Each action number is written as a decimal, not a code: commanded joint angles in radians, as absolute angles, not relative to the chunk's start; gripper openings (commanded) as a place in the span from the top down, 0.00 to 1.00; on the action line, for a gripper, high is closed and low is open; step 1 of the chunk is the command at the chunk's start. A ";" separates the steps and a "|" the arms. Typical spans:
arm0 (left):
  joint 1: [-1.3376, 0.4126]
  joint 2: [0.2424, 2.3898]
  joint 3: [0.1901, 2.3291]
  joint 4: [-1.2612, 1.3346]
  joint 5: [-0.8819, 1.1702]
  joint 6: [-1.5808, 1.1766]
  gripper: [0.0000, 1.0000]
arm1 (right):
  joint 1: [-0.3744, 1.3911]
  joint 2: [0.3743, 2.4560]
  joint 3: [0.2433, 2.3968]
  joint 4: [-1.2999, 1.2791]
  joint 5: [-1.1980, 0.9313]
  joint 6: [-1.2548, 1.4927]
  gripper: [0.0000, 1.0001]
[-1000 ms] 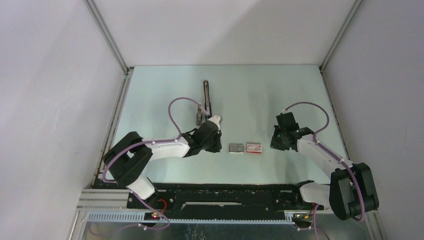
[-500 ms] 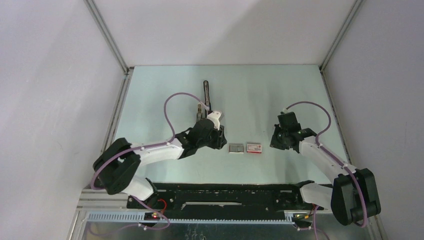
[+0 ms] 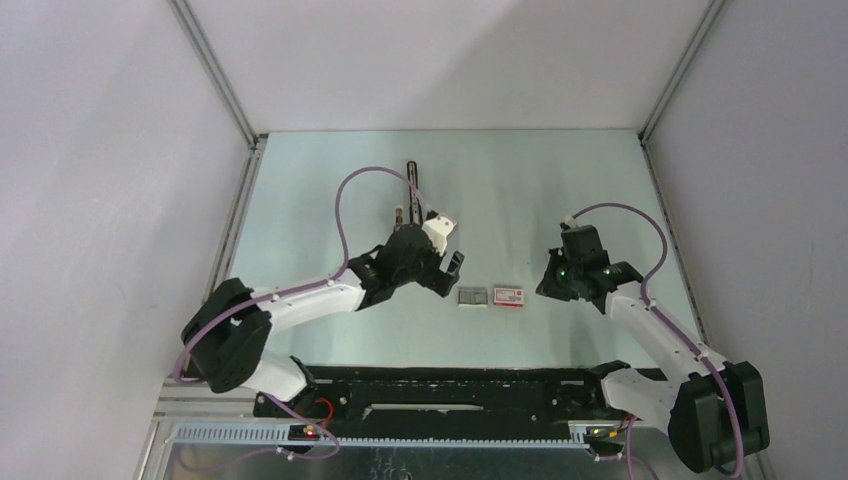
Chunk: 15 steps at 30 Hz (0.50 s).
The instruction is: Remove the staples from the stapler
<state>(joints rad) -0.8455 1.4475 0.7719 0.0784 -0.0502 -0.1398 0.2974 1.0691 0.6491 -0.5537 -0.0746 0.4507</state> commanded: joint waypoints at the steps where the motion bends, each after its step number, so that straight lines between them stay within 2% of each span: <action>1: -0.824 1.381 0.952 -0.122 -0.102 -0.105 0.00 | 0.303 1.038 0.680 -0.559 -0.096 0.427 0.95; 3: -0.819 1.385 1.008 -0.192 -0.118 -0.063 0.00 | 0.303 1.035 0.680 -0.556 -0.099 0.432 0.95; 7: -0.776 1.399 1.087 -0.269 0.102 -0.017 0.00 | 0.305 1.035 0.678 -0.553 -0.102 0.438 0.95; 12: -0.759 1.262 0.903 0.036 0.199 0.066 0.00 | 0.302 1.033 0.674 -0.547 -0.101 0.444 0.94; 15: -0.756 1.208 0.860 0.092 0.165 0.101 0.00 | 0.302 1.031 0.669 -0.546 -0.100 0.443 0.94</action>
